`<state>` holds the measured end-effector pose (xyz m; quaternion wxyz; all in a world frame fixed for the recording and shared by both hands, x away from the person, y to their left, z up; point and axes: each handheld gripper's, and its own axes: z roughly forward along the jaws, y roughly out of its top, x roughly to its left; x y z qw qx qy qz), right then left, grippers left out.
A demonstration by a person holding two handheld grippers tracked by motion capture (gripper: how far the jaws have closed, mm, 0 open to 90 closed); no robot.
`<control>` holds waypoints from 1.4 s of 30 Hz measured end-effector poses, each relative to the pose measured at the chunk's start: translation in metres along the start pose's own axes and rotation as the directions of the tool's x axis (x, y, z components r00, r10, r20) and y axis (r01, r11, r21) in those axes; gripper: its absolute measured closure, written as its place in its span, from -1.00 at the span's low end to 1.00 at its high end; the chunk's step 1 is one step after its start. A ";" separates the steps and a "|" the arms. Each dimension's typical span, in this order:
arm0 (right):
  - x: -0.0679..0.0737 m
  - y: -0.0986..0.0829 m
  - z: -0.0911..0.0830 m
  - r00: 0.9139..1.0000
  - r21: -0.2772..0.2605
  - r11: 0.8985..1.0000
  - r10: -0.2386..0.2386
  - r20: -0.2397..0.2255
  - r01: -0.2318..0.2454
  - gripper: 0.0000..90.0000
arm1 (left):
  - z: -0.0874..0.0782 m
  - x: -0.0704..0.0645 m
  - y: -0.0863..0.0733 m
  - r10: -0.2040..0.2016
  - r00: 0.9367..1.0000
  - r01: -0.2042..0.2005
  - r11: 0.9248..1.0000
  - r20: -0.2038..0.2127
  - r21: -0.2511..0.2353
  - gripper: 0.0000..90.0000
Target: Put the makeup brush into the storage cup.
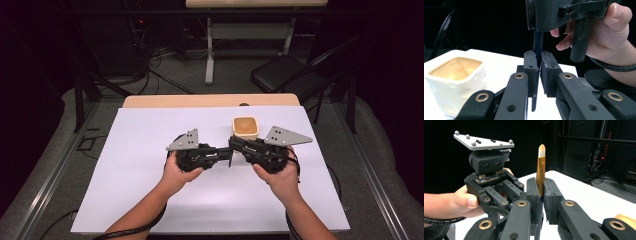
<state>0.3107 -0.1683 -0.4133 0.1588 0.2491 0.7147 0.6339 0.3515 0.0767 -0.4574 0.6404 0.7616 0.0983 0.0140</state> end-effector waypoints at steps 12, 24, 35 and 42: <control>0.000 0.001 -0.001 1.000 0.002 1.000 -0.008 0.005 0.008 0.86 | -0.001 0.002 -0.002 -0.028 1.000 0.028 1.000 0.002 0.006 0.77; -0.003 0.001 -0.002 1.000 0.006 1.000 -0.007 0.009 0.007 0.86 | -0.006 0.005 -0.004 -0.072 0.997 0.072 0.997 0.008 0.002 0.48; -0.004 0.001 -0.002 1.000 0.009 1.000 -0.009 0.011 0.009 0.86 | -0.006 0.004 -0.005 -0.055 0.998 0.055 0.998 -0.028 -0.001 -0.02; -0.004 0.000 -0.003 1.000 0.009 1.000 -0.010 0.018 0.010 0.86 | -0.008 0.005 -0.008 -0.048 0.997 0.047 0.999 -0.055 -0.004 -0.23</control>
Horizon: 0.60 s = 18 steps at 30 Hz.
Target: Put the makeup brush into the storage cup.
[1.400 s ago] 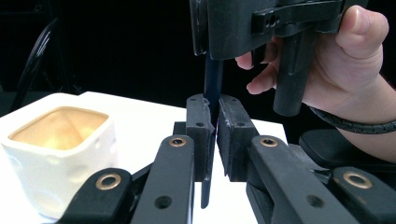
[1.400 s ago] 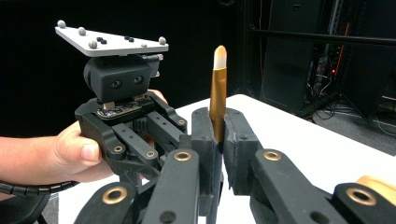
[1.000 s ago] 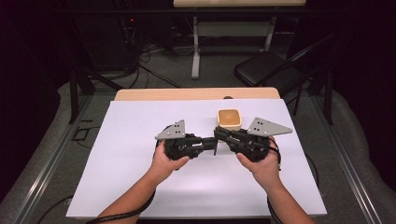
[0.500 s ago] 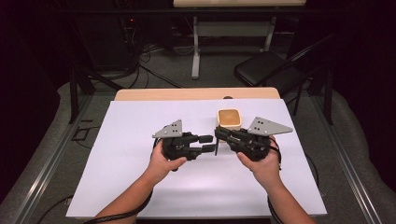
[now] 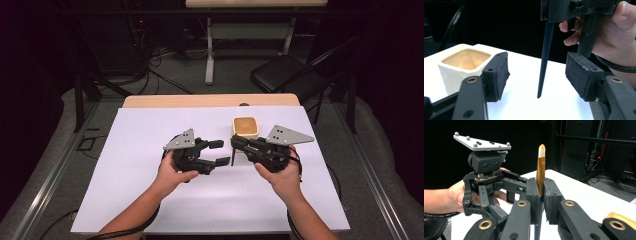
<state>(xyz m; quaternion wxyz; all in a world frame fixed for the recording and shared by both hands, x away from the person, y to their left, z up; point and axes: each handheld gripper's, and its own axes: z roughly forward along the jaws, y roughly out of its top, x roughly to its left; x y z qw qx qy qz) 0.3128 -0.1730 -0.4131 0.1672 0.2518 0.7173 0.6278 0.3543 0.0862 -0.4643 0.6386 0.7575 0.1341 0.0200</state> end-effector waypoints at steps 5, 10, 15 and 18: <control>0.000 0.000 0.000 1.000 -0.003 1.000 -0.001 0.003 0.001 0.86 | -0.003 0.001 -0.002 -0.001 1.000 0.001 1.000 -0.029 0.005 -0.27; 0.000 0.001 0.000 1.000 -0.002 1.000 -0.001 0.002 0.001 0.86 | -0.007 0.000 -0.004 -0.014 0.998 0.015 1.000 -0.054 0.006 -0.28; 0.001 0.001 0.000 1.000 0.001 1.000 -0.002 -0.001 0.002 0.86 | -0.011 -0.003 -0.005 -0.015 0.997 0.016 1.000 -0.082 0.004 -0.28; 0.000 0.001 0.000 1.000 -0.001 1.000 -0.002 -0.001 0.002 0.86 | -0.013 -0.004 -0.006 -0.017 0.996 0.018 1.000 -0.092 0.004 -0.28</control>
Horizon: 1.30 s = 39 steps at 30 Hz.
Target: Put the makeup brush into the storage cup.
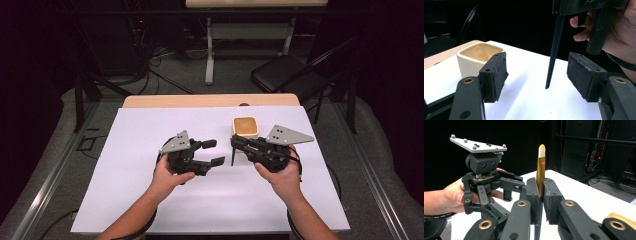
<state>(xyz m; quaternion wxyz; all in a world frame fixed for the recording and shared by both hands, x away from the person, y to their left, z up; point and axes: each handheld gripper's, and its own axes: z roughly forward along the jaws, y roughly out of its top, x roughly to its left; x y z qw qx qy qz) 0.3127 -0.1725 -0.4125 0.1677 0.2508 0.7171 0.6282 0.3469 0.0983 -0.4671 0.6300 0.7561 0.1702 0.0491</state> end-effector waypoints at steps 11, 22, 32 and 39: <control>0.000 0.000 -0.001 1.000 0.000 1.000 -0.001 0.002 0.001 0.86 | -0.010 -0.002 -0.008 0.002 0.996 0.000 1.000 -0.084 0.015 -0.27; 0.000 0.000 -0.002 1.000 -0.004 1.000 0.000 0.003 0.000 0.86 | -0.024 -0.005 -0.013 0.025 0.968 -0.021 1.000 -0.250 0.017 -0.27; -0.001 0.000 -0.002 1.000 -0.007 1.000 0.004 0.004 -0.004 0.86 | -0.037 -0.009 -0.031 0.009 0.939 -0.014 1.000 -0.344 -0.012 -0.29; 0.000 0.000 -0.003 1.000 -0.007 1.000 0.002 0.003 -0.002 0.86 | -0.046 -0.008 -0.043 -0.007 0.928 0.000 1.000 -0.372 -0.018 -0.30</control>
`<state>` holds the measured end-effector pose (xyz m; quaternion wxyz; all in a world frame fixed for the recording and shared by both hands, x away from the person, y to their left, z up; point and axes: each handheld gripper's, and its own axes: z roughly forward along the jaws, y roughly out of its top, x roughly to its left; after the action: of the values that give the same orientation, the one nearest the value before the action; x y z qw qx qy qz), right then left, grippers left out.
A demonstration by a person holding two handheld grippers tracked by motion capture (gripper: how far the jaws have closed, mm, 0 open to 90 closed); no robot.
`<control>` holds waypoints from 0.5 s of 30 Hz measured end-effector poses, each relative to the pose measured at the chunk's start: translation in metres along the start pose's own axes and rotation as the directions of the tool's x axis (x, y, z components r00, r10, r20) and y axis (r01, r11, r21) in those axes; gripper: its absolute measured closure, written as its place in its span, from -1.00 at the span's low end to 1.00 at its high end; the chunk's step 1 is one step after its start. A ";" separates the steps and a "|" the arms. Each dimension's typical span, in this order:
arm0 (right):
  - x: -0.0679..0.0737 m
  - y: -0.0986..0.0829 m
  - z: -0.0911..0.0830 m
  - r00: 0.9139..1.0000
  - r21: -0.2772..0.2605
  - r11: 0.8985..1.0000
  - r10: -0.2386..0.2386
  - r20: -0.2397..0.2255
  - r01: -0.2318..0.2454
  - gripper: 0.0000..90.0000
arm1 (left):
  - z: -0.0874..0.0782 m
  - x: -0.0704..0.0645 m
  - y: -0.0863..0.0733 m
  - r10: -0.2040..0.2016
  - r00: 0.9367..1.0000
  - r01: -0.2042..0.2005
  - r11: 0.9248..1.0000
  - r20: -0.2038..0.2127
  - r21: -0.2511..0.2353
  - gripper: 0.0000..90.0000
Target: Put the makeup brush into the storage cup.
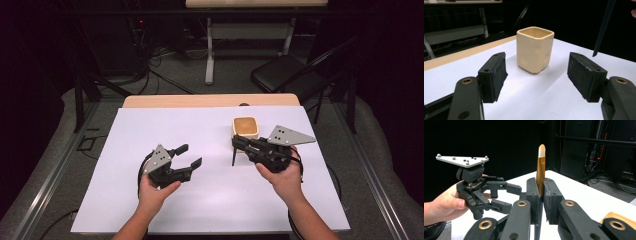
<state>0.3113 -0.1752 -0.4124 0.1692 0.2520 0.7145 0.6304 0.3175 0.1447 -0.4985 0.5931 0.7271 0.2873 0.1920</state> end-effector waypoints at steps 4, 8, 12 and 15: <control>0.000 0.000 0.000 1.000 0.005 1.000 0.001 0.002 -0.001 0.86 | -0.003 0.002 -0.007 -0.011 1.000 0.011 1.000 -0.006 -0.001 -0.29; 0.000 -0.001 0.001 1.000 0.005 1.000 0.004 0.002 -0.004 0.86 | -0.004 0.002 -0.010 0.005 1.000 -0.005 1.000 0.000 -0.004 -0.29; 0.000 -0.002 0.002 1.000 0.008 1.000 0.002 0.002 -0.002 0.86 | -0.007 0.000 -0.012 0.011 1.000 -0.011 1.000 0.003 -0.013 -0.29; 0.000 -0.002 0.002 1.000 0.007 1.000 -0.002 0.002 0.002 0.86 | -0.007 0.000 -0.014 0.014 1.000 -0.014 1.000 0.006 -0.003 -0.29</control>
<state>0.3122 -0.1735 -0.4146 0.1694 0.2524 0.7167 0.6276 0.3111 0.1518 -0.5102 0.5937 0.7288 0.2803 0.1945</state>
